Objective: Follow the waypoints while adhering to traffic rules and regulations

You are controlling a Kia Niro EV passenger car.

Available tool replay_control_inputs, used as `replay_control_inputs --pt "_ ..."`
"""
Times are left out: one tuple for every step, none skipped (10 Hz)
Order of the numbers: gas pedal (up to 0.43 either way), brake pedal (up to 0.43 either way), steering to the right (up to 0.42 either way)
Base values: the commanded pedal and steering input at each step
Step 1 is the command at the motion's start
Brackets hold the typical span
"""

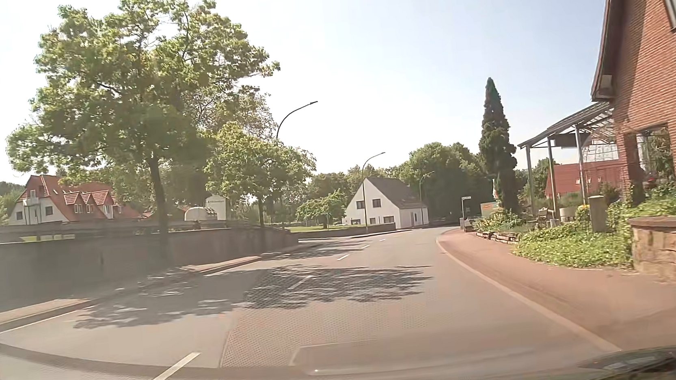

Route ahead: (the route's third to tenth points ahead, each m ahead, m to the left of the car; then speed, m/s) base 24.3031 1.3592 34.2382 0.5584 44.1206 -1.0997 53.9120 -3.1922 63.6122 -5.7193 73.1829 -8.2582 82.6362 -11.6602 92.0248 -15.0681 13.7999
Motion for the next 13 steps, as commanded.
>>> replay_control_inputs --pt "0.138 0.000 0.017" --pt "0.138 0.000 0.018" --pt "0.138 0.000 0.018" --pt "0.138 0.000 0.018" --pt "0.138 0.000 0.018" --pt "0.138 0.000 0.018" --pt "0.138 0.000 0.018" --pt "0.138 0.000 0.018" --pt "0.138 0.000 0.018" --pt "0.138 0.000 0.018" --pt "0.138 0.000 0.019" --pt "0.138 0.000 0.020" --pt "0.130 0.000 0.020"
